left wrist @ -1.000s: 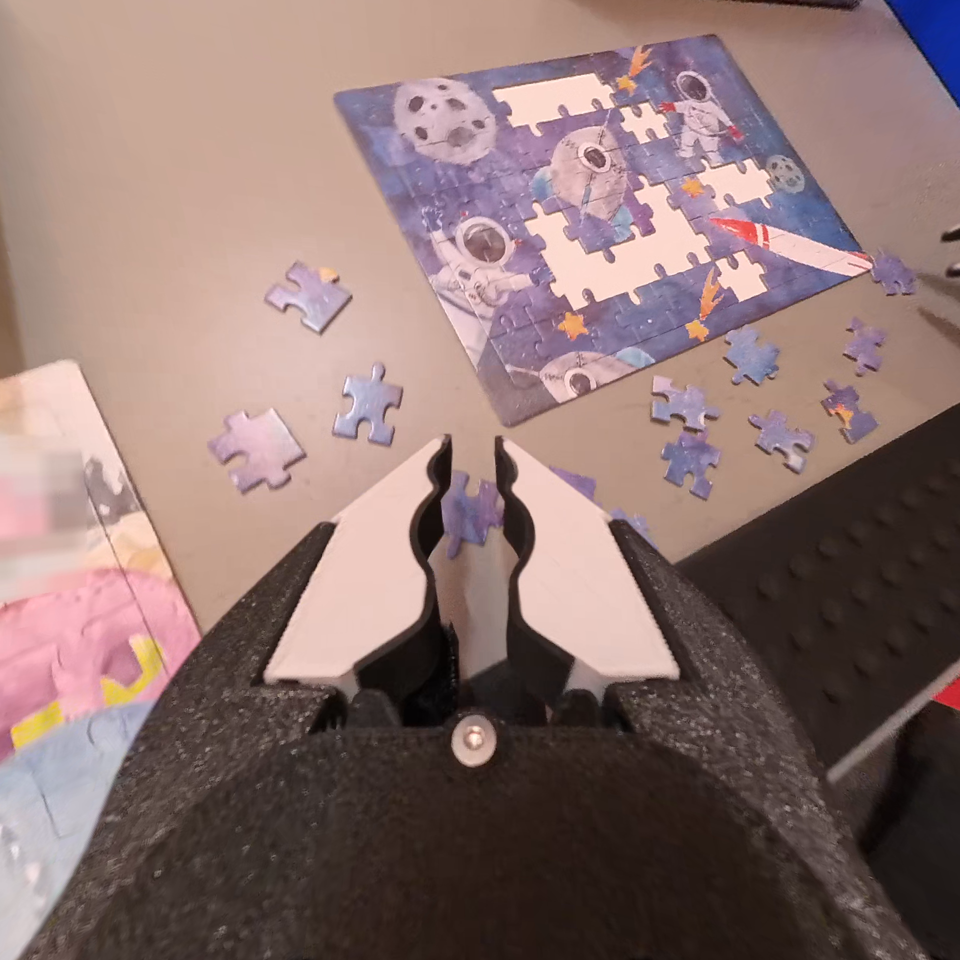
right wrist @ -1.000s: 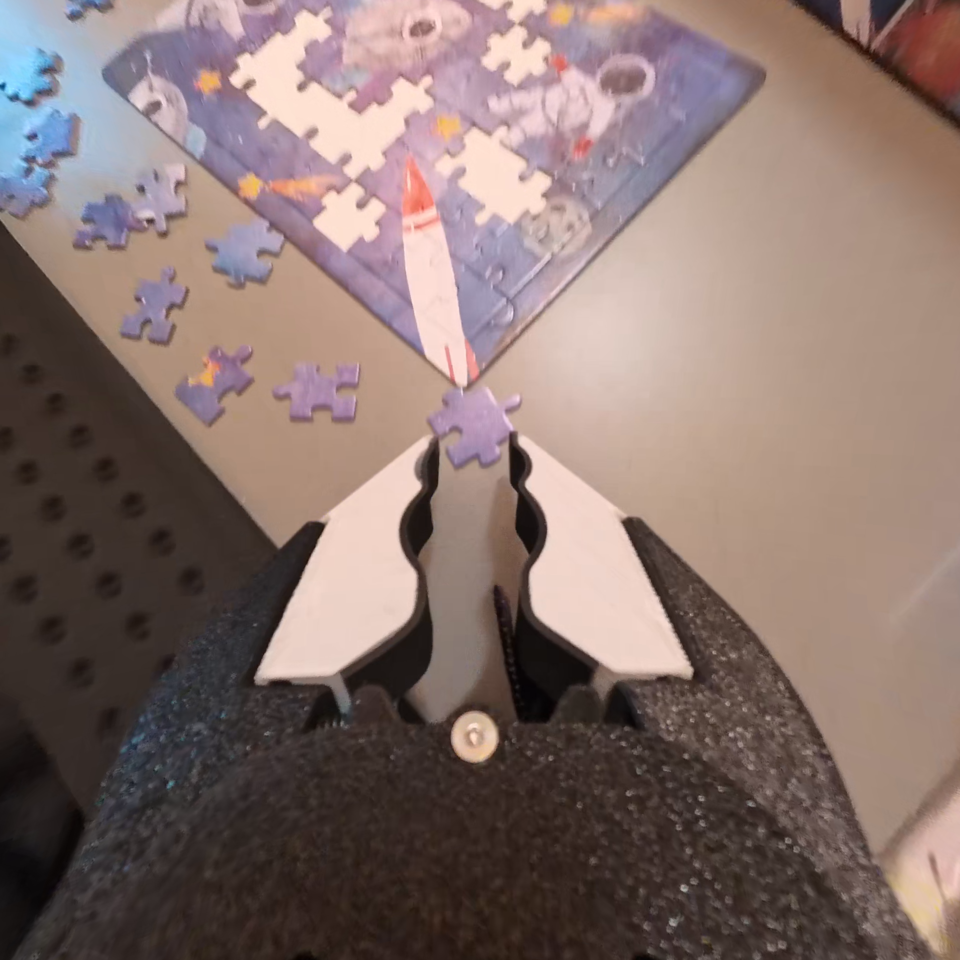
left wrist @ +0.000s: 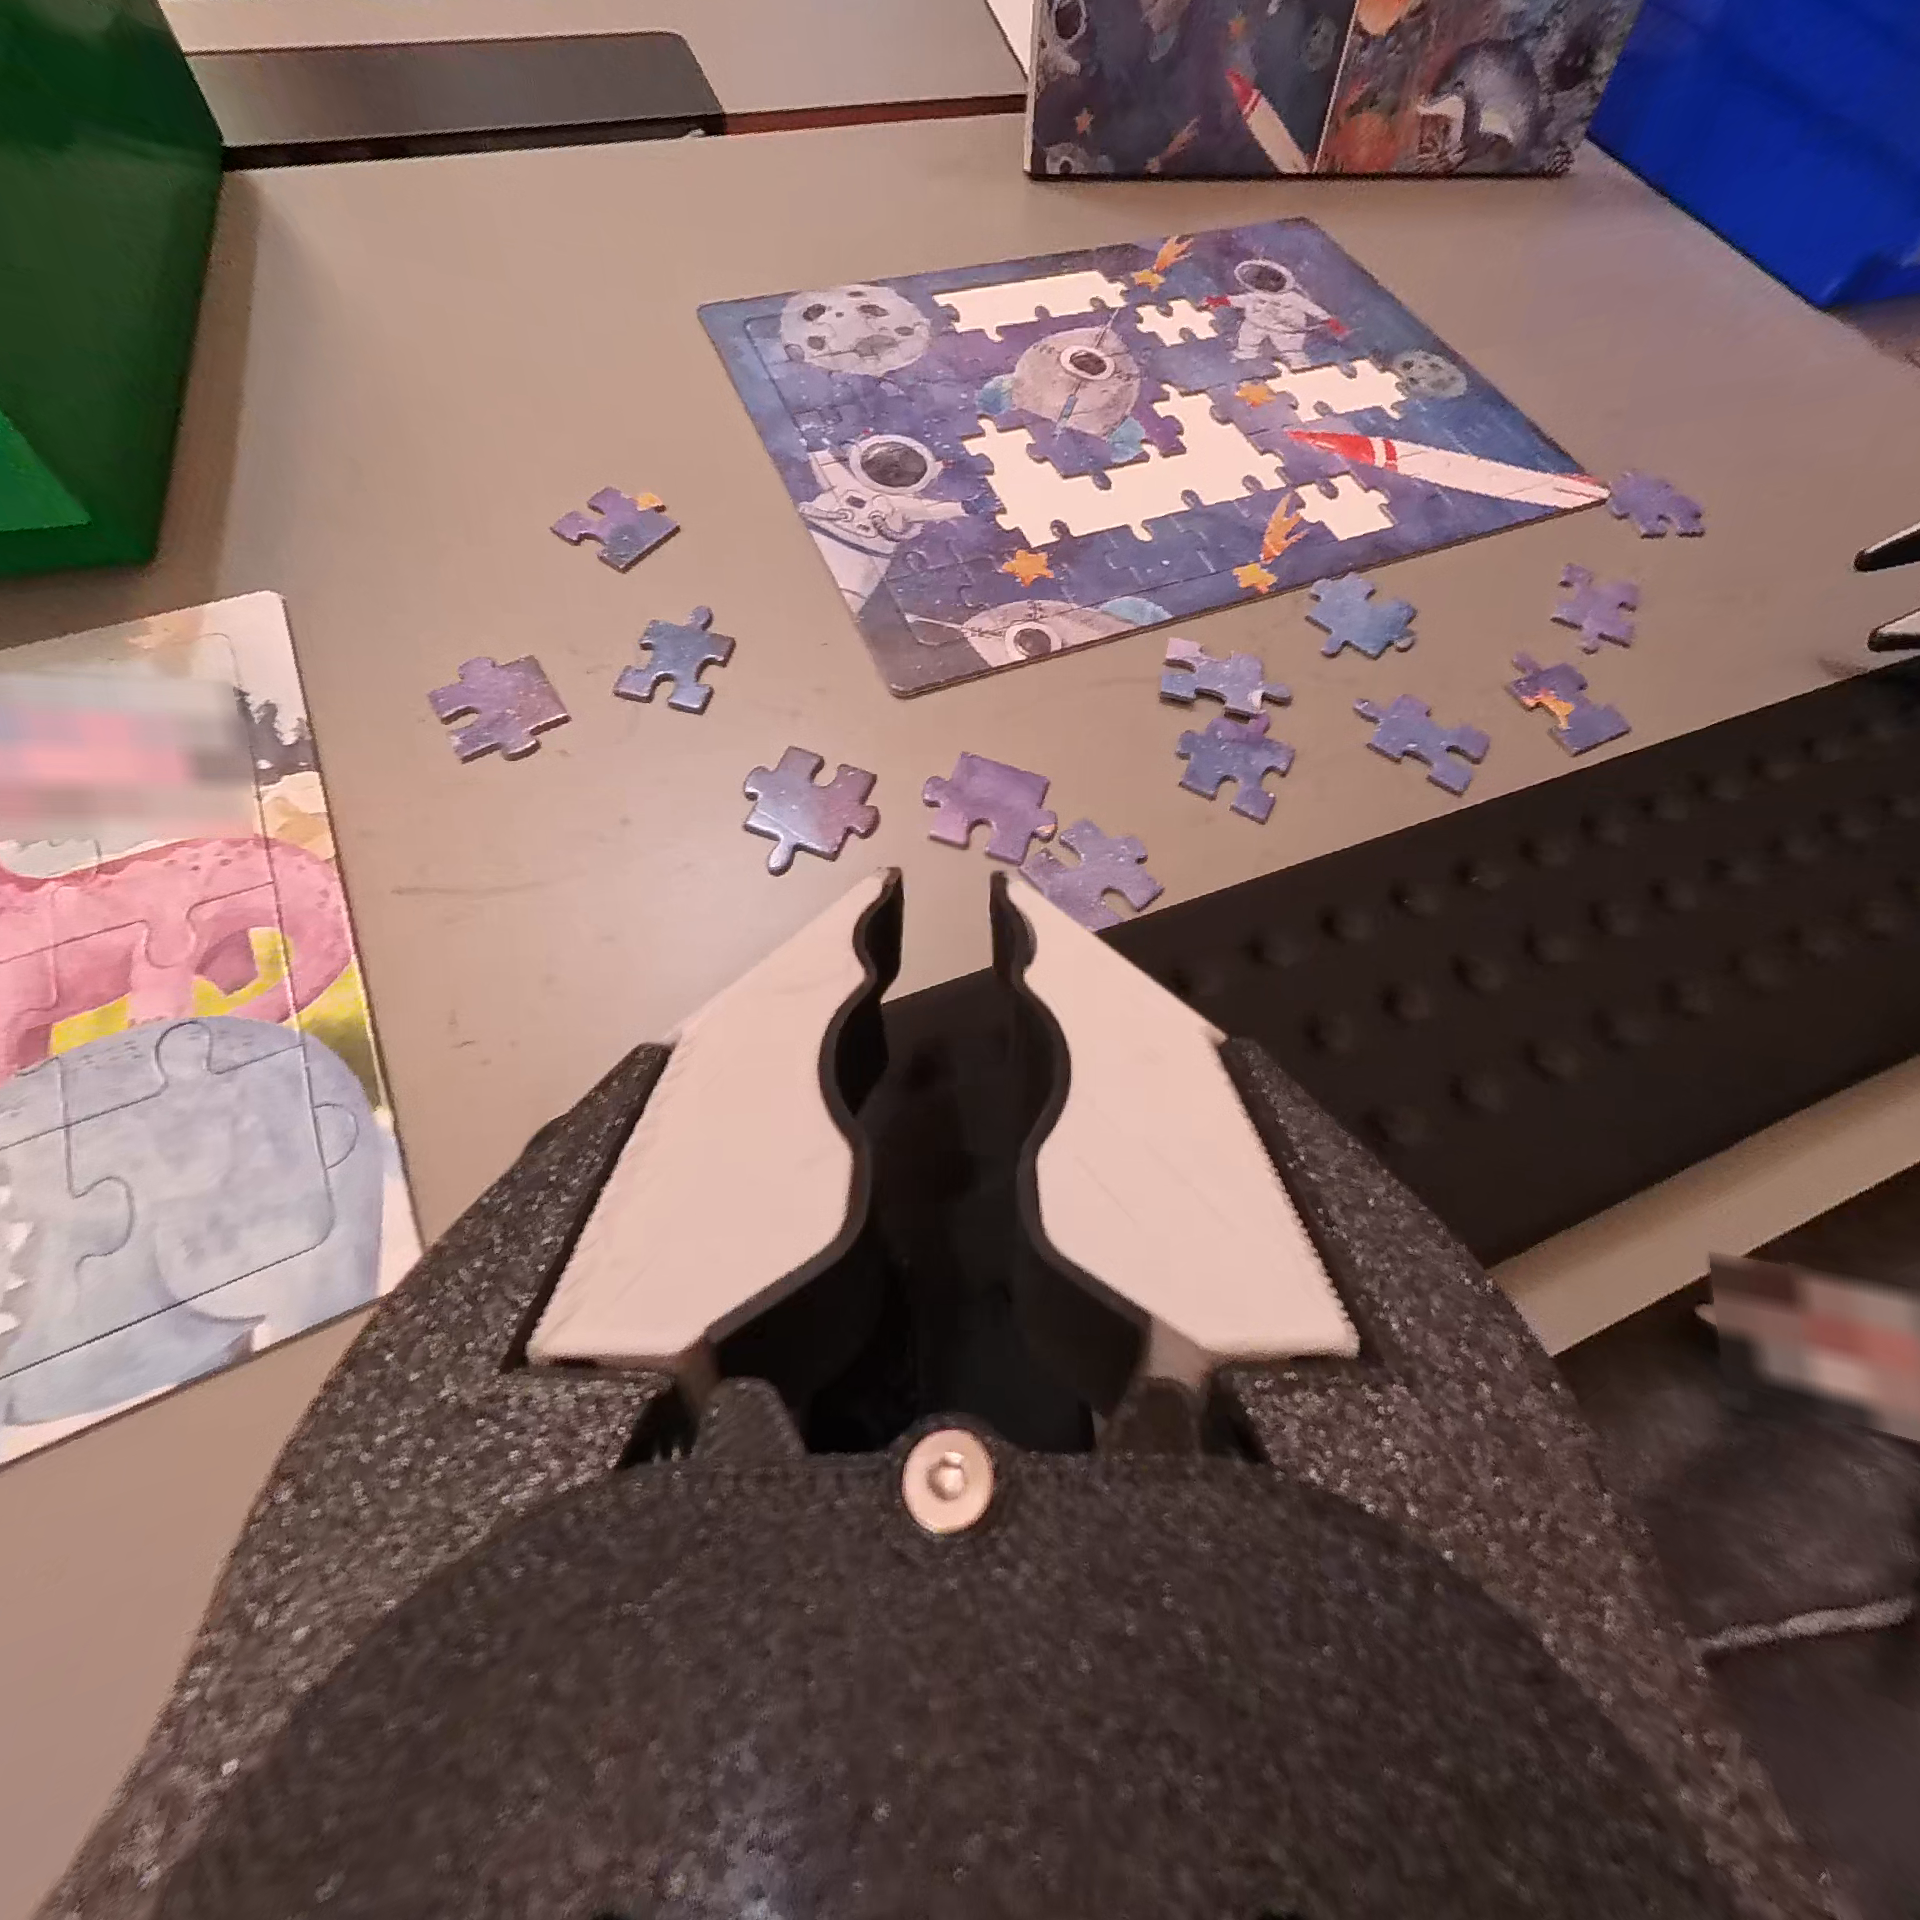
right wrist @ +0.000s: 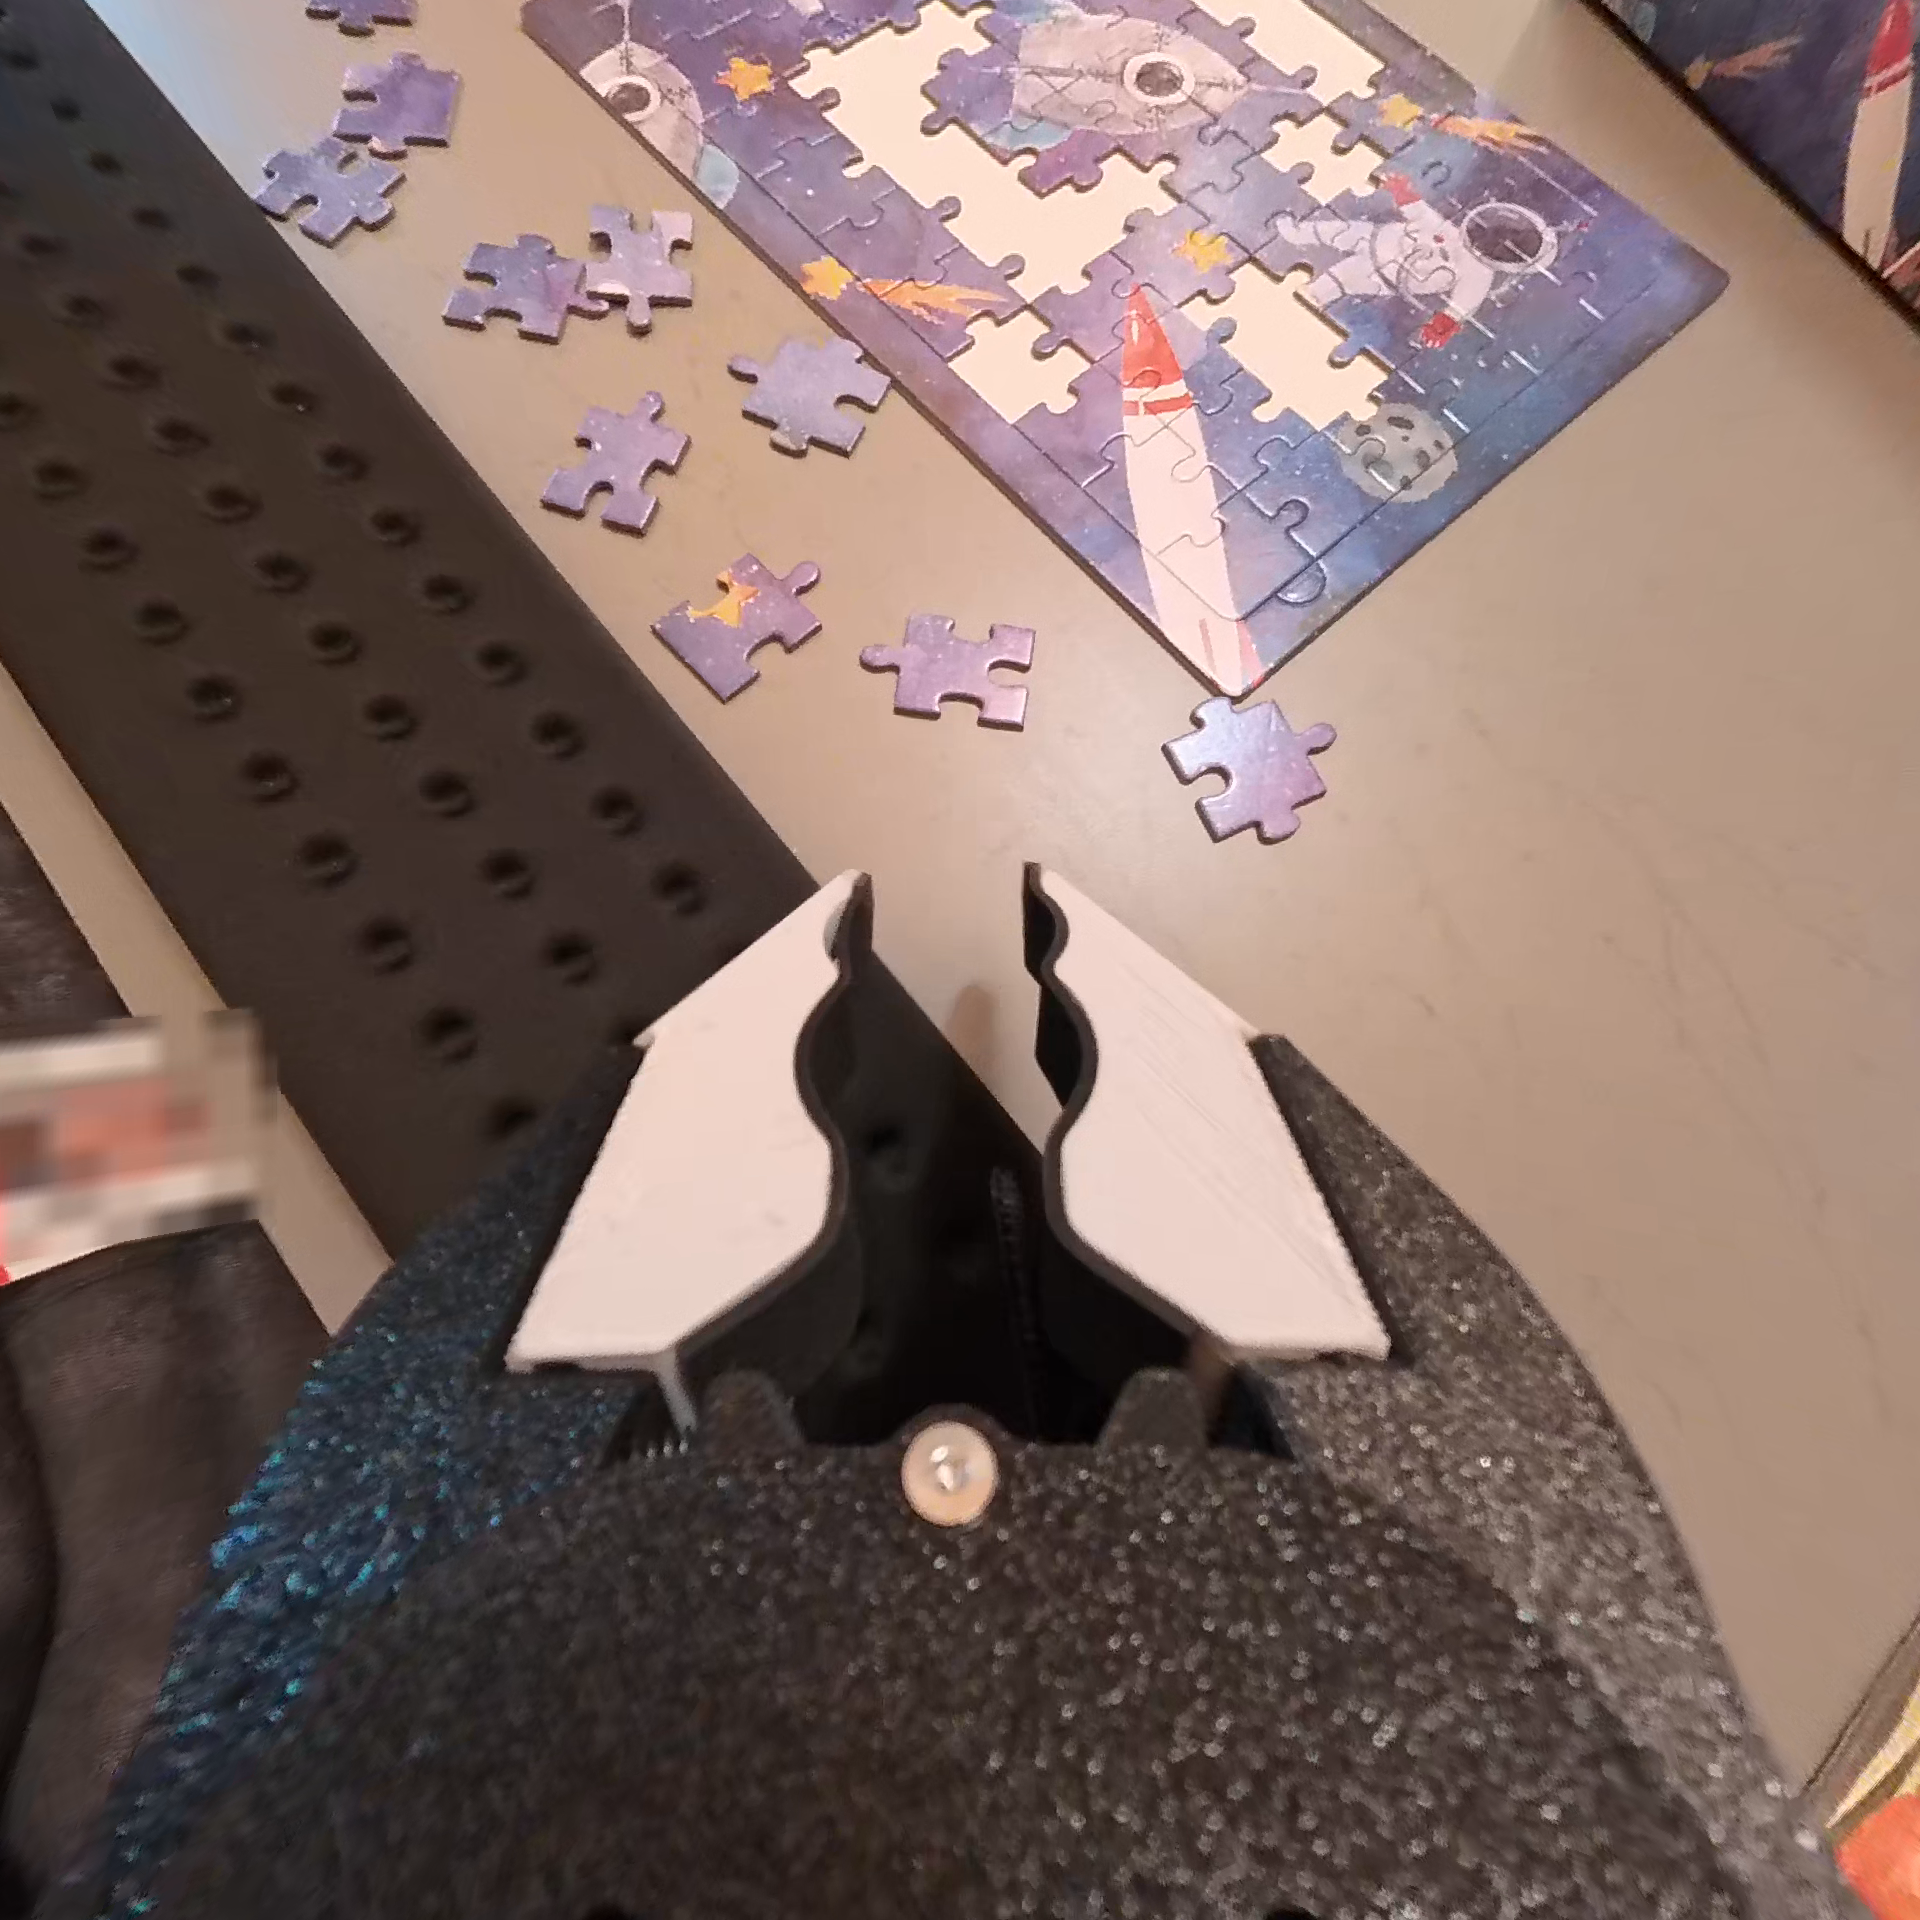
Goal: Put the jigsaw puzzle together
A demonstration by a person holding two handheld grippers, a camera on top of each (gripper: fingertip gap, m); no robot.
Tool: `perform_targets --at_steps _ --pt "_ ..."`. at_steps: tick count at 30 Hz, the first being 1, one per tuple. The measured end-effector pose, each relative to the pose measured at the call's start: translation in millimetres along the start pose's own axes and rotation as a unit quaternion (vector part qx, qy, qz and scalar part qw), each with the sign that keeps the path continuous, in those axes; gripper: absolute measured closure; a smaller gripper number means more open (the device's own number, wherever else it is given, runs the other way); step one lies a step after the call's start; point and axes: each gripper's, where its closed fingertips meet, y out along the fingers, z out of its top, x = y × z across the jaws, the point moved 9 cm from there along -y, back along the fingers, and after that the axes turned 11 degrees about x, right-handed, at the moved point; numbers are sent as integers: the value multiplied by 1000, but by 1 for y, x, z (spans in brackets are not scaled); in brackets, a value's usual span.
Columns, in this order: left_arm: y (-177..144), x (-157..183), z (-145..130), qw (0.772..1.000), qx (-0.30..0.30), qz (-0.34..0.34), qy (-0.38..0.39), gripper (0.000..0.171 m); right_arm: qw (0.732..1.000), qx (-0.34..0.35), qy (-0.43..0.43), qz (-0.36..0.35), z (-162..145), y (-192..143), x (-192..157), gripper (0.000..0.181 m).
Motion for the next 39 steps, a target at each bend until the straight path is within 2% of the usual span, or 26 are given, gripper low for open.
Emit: perform_targets --at_steps 3,6,8,12,16,19,24,31,39 --pt "-2 -8 -1 1000 -5 9 10 155 999 -18 26 0 17 -6 0 152" --pt "1 -17 3 1000 -6 13 -1 155 1000 9 20 3 46 -11 5 153" --pt "4 -20 7 1000 -1 7 -17 155 1000 20 15 5 57 -2 12 152" --pt "10 -16 9 1000 0 -10 -24 155 997 47 51 25 50 35 27 153" --pt "12 -11 5 999 -39 -26 -13 155 994 86 62 -13 48 54 38 153" --pt "16 -10 3 998 -60 -29 -8 155 991 102 71 -45 45 54 48 155" --pt "29 -13 8 995 -90 -43 -4 155 985 123 110 -44 40 51 57 156" --pt "52 -8 6 984 -158 -76 29 149 988 111 97 -36 39 55 55 156" --pt "73 -2 7 977 -184 -95 56 145 987 119 108 -21 39 54 55 157"
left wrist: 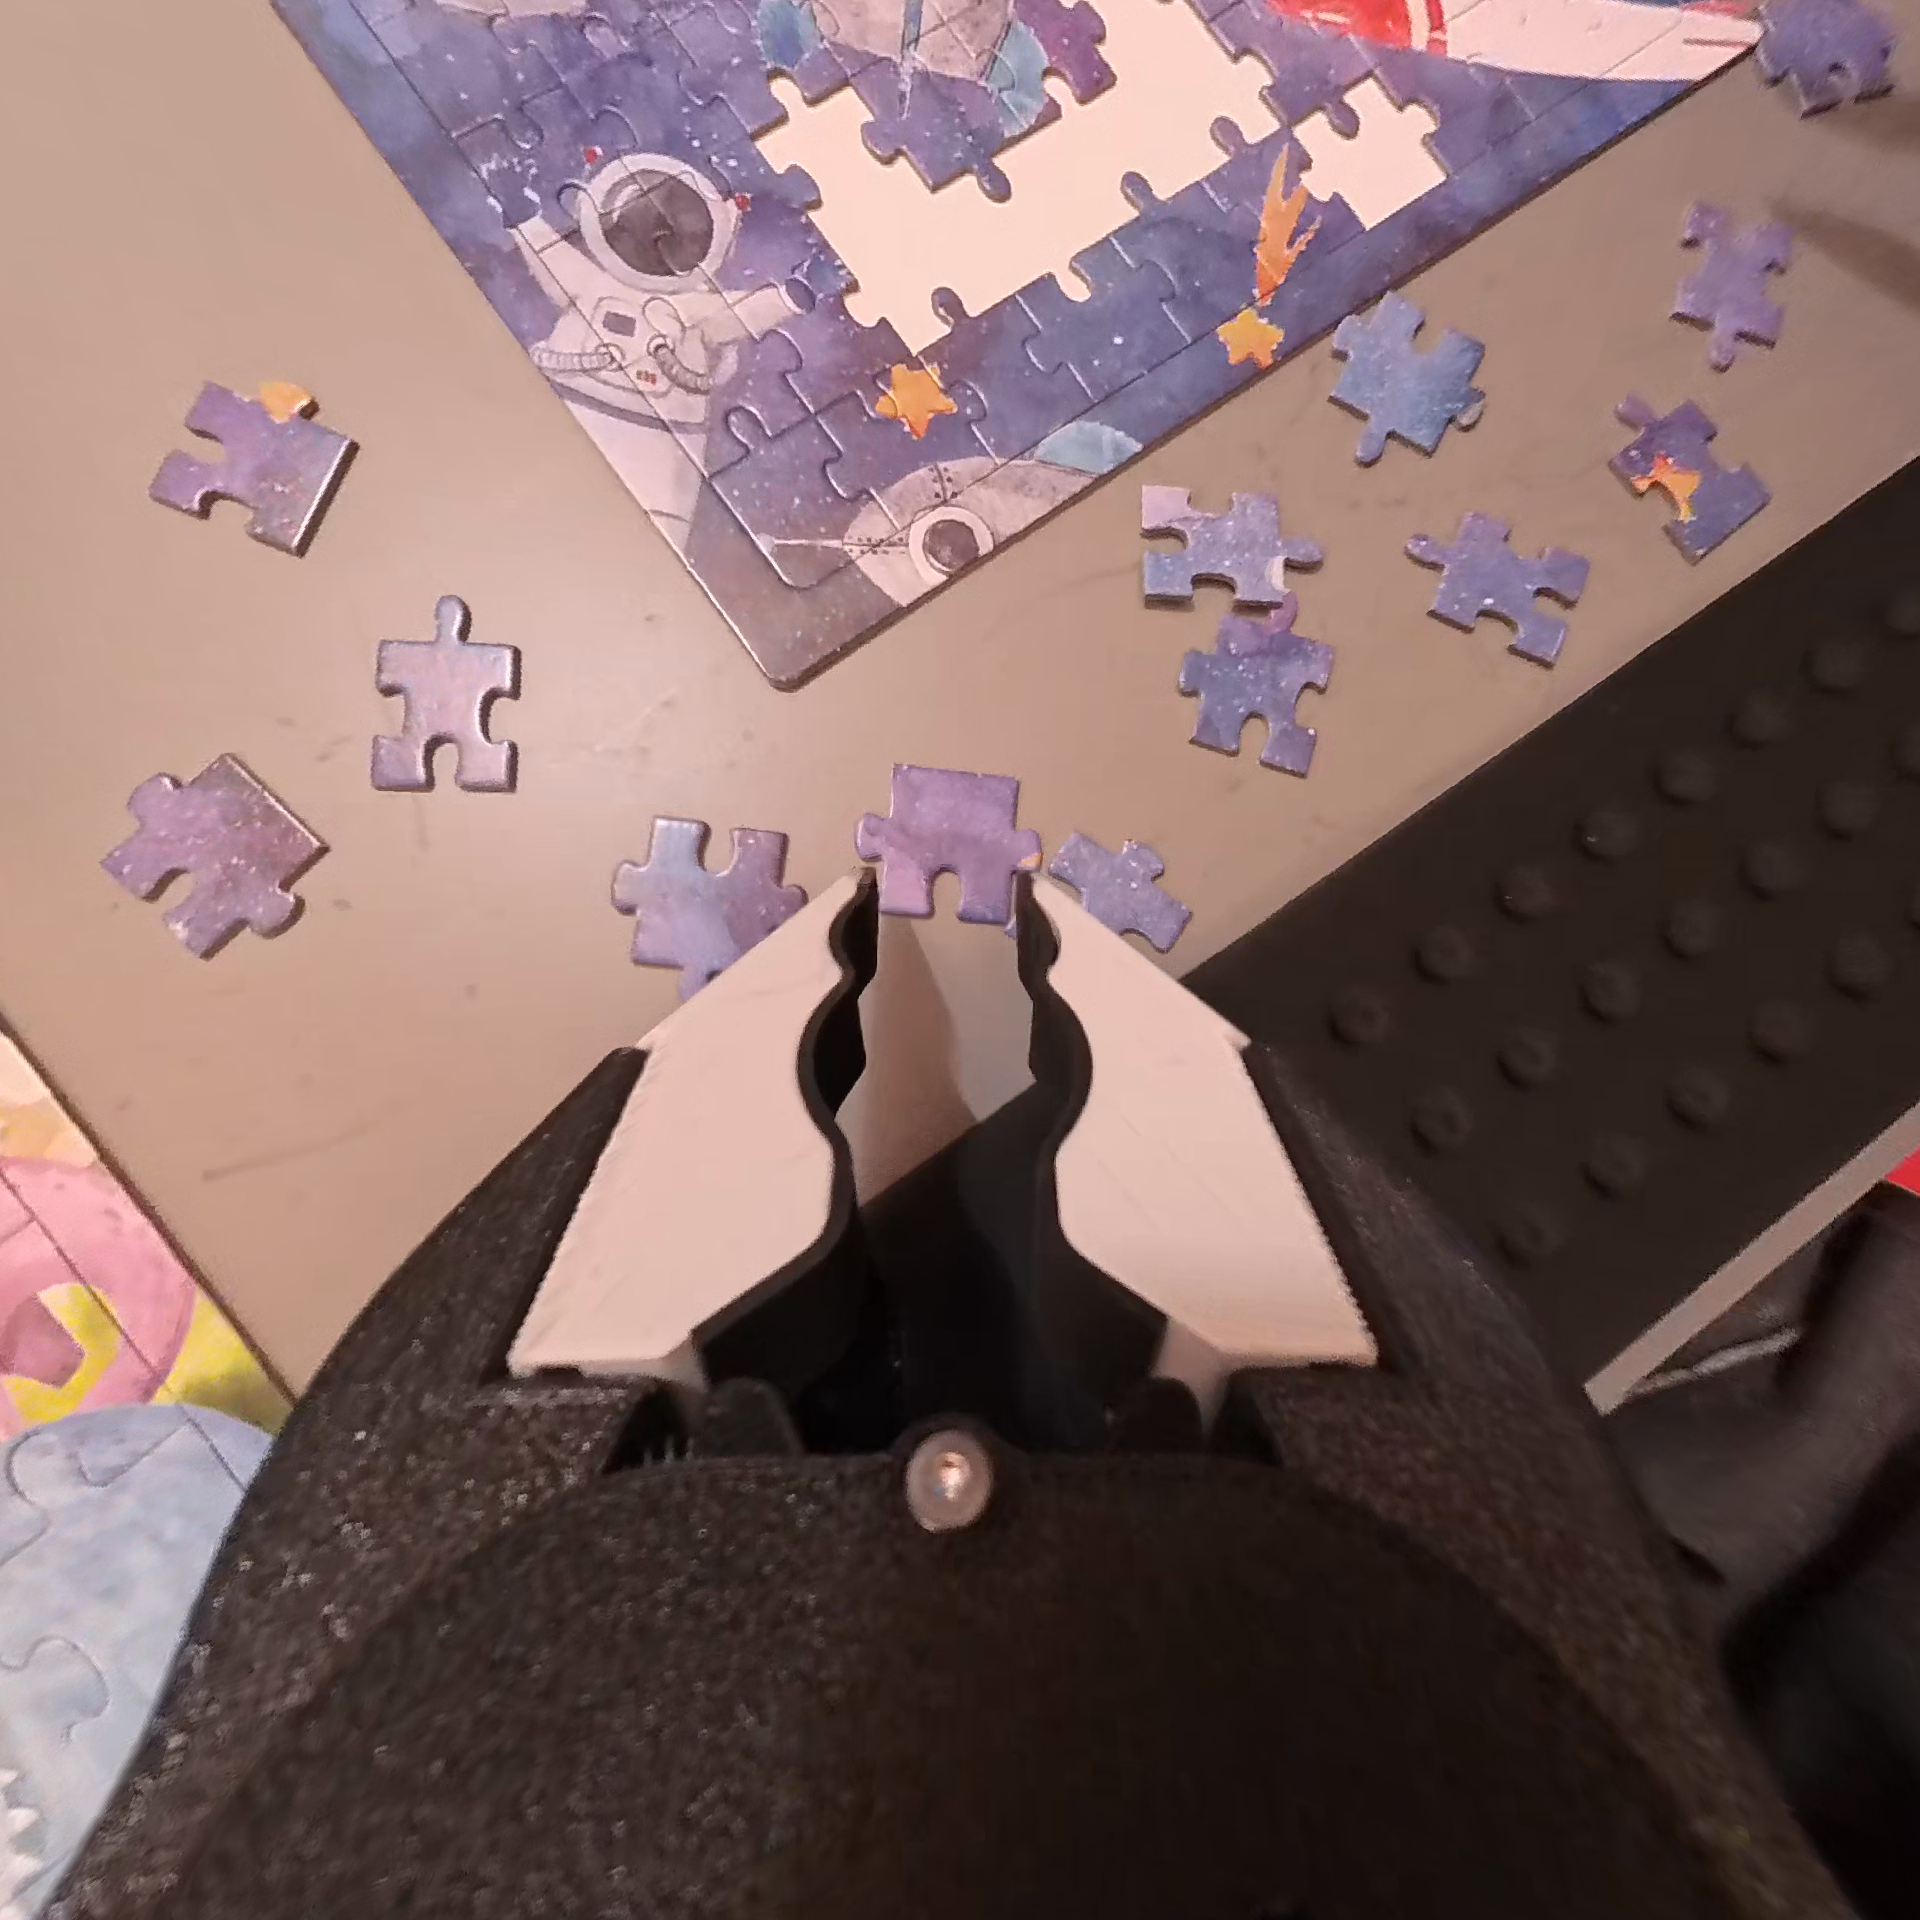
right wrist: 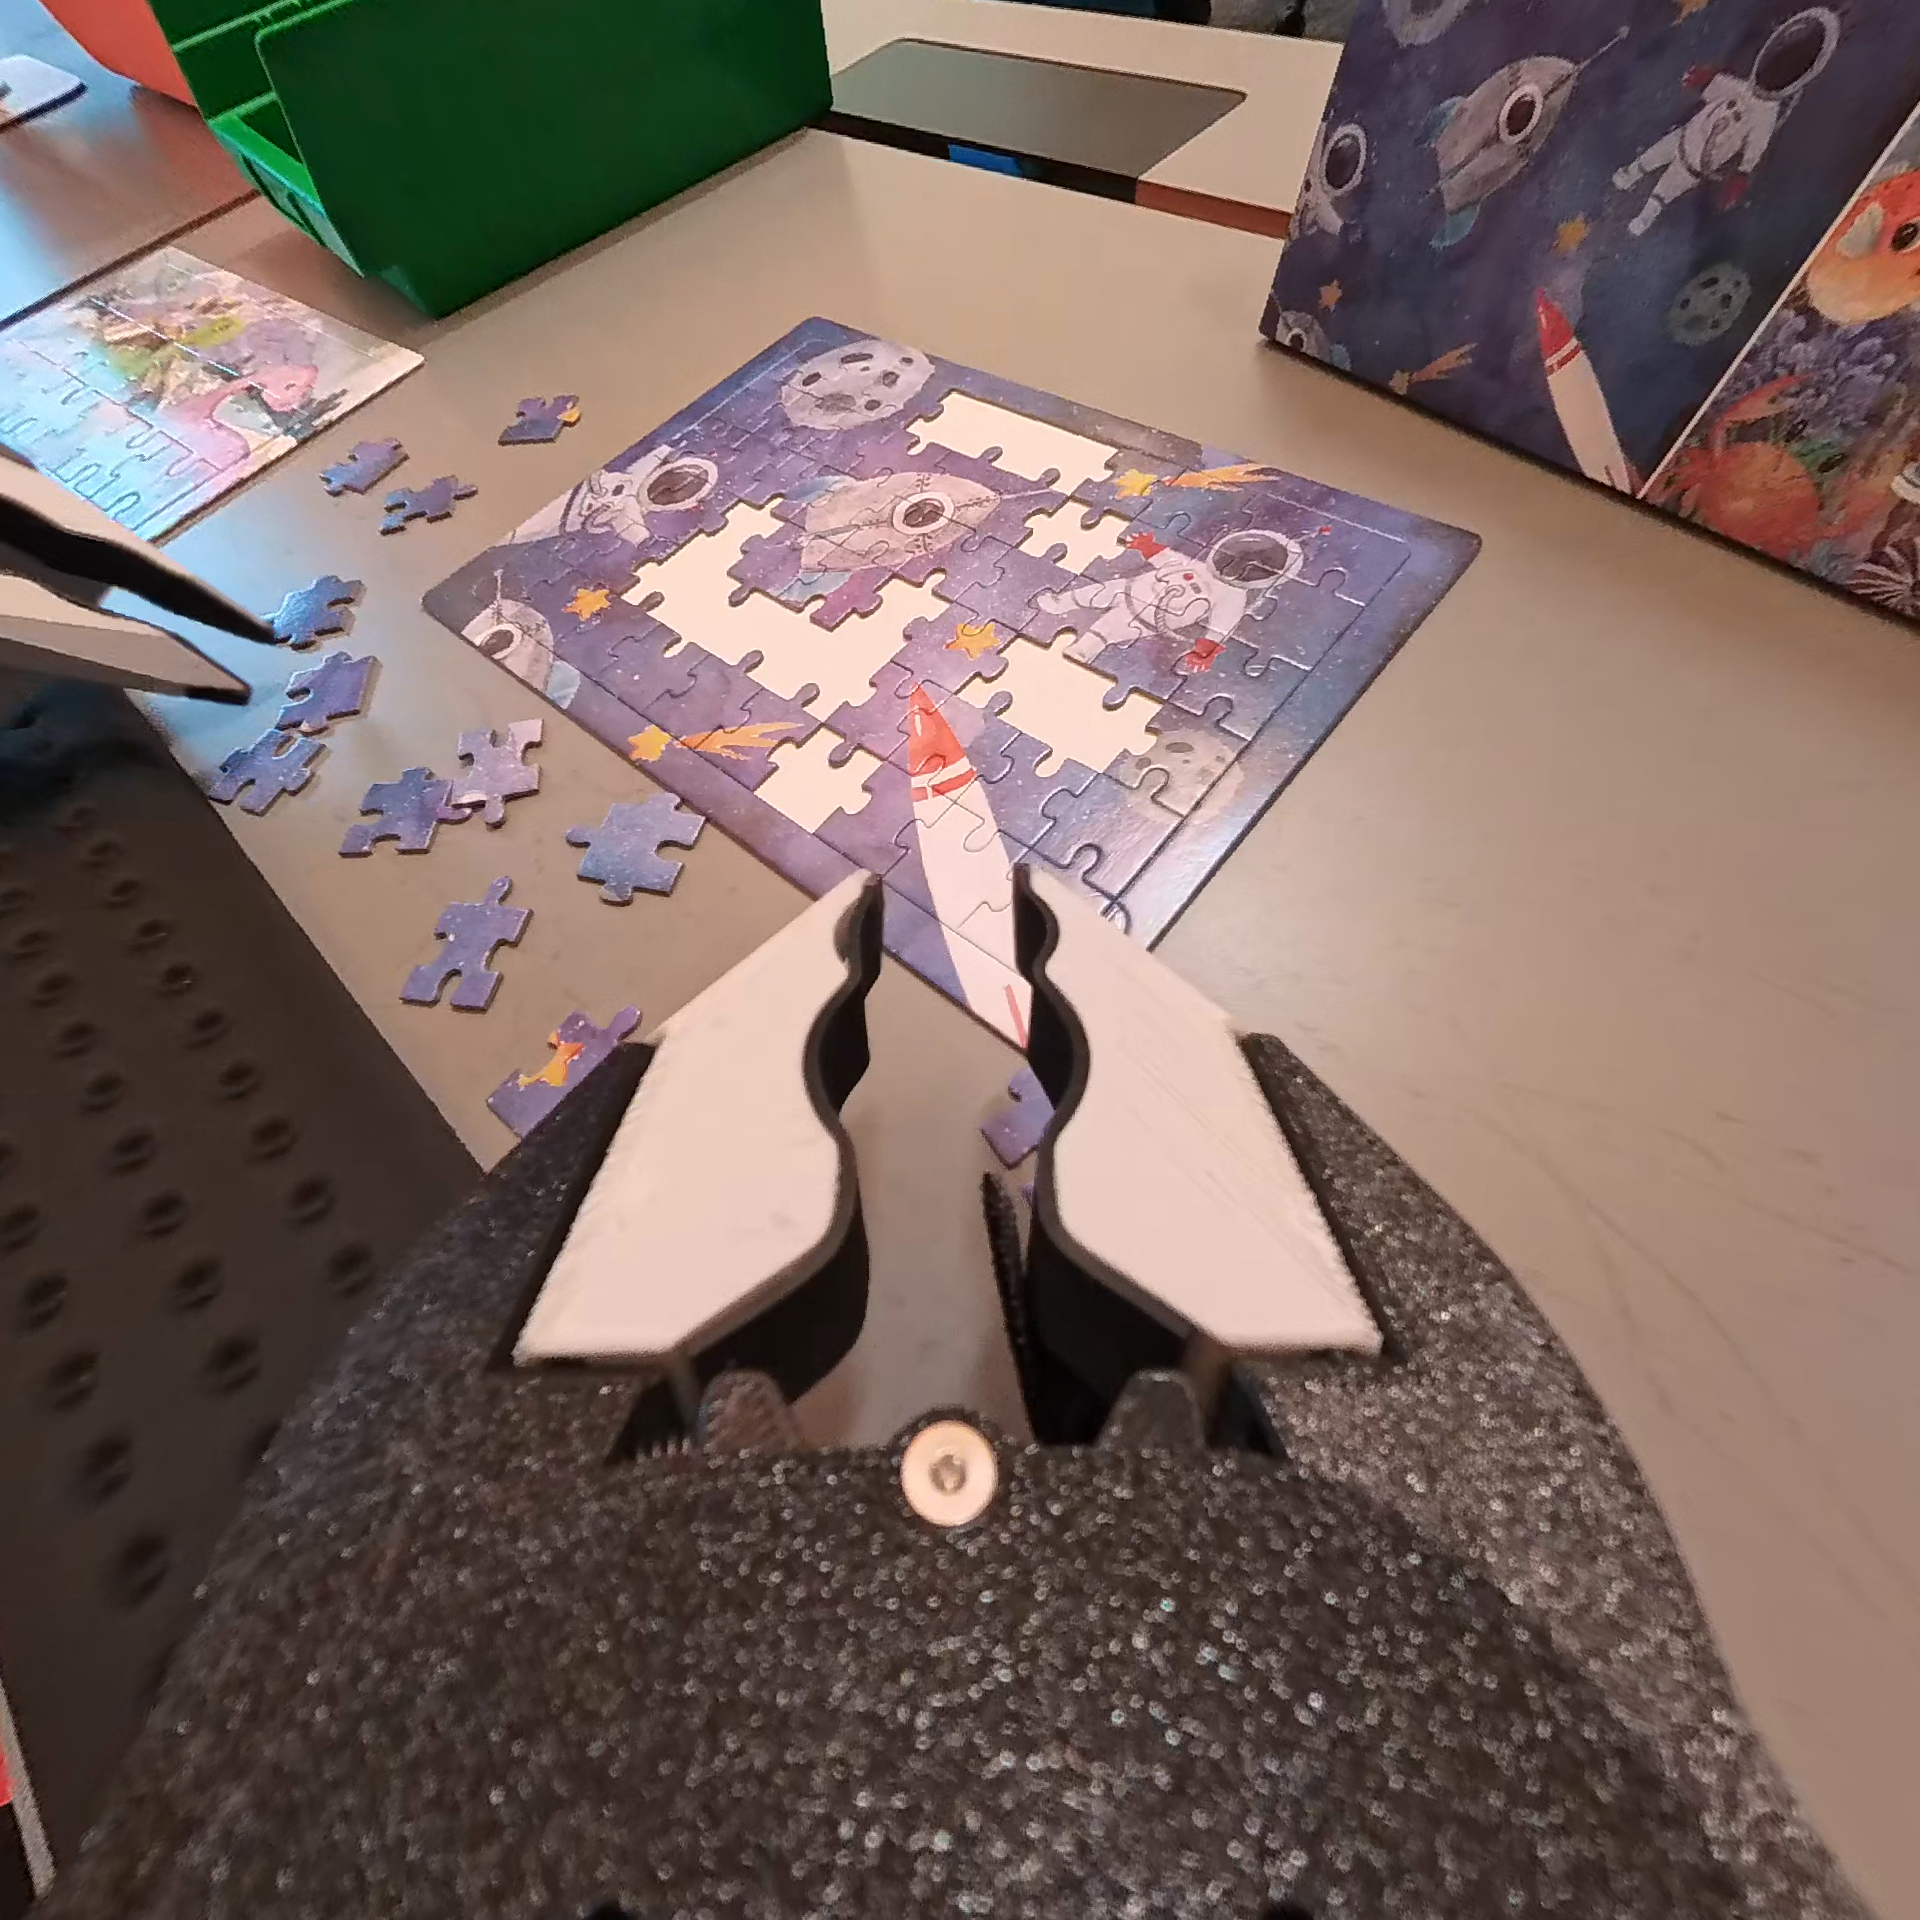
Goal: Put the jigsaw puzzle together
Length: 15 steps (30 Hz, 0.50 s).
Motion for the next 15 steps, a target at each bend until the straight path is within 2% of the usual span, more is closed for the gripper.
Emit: perform_targets --at_steps 9,15 --pt "11 -1 -3 999 -33 -6 7 139 1000 0 0 10 0 0 -2 156" --pt "11 -2 -3 1000 -29 -6 1 141 1000 -2 4 15 0 0 -2 156"
